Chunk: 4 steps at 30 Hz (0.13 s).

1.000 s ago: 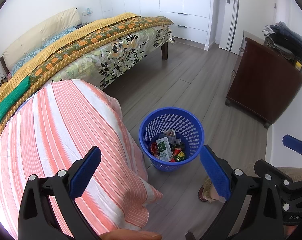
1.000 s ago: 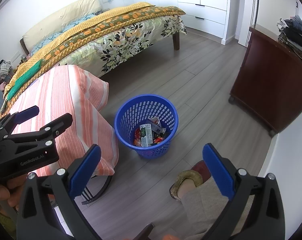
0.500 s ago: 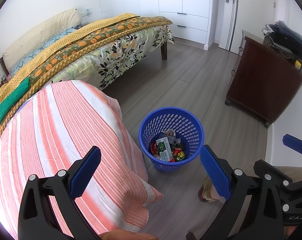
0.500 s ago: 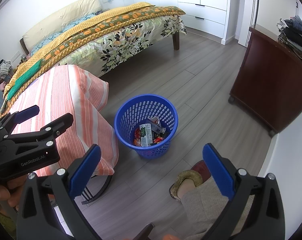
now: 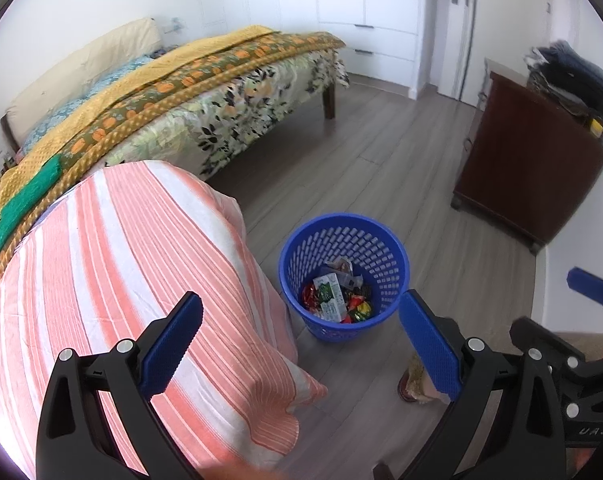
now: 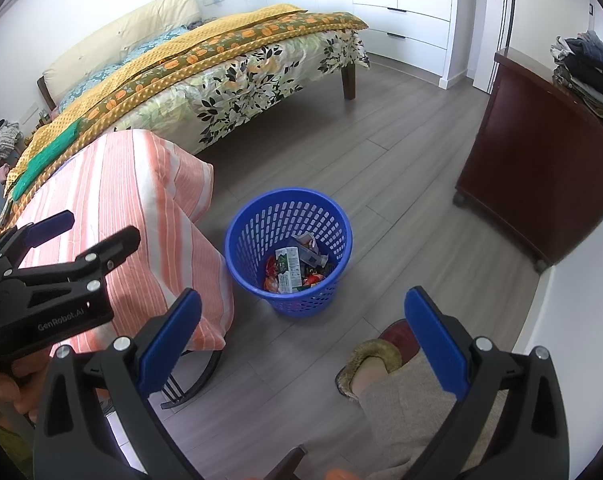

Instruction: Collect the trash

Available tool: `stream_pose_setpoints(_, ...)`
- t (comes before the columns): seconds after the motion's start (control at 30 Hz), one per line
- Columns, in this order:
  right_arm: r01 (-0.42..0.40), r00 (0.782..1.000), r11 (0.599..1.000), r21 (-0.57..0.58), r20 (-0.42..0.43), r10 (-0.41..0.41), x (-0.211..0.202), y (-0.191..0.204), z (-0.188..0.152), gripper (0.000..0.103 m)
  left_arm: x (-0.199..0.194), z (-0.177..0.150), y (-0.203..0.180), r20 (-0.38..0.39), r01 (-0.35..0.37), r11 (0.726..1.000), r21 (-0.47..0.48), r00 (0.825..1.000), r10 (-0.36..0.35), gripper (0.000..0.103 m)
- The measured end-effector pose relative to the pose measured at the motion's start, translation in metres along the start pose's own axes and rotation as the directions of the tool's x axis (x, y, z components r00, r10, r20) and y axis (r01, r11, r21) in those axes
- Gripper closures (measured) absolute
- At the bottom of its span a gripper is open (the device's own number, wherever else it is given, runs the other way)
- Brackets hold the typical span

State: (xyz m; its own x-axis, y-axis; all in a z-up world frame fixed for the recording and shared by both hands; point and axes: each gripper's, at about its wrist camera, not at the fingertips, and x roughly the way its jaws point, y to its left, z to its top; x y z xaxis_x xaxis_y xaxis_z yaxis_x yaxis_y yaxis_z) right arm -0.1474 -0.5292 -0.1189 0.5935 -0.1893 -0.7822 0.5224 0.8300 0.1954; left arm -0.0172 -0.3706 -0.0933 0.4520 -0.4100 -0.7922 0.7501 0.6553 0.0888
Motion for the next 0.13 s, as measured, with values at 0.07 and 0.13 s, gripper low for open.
stream_pose_setpoints(0.07, 0.0, 1.0, 1.0, 0.0, 0.0, 0.0, -0.0002, -0.0002, 0.0009, 0.005, -0.0008, 0.001, -0.0012, 0.006, -0.008, 1.0, 0.004, 1.0, 0.008, 0.005)
stream_pose_setpoints(0.13, -0.001, 1.0, 1.0, 0.0, 0.0, 0.001, -0.0002, 0.0001, 0.0008, 0.005, -0.0015, 0.0014, -0.001, 0.007, -0.001, 1.0, 0.004, 1.0, 0.001, 0.005)
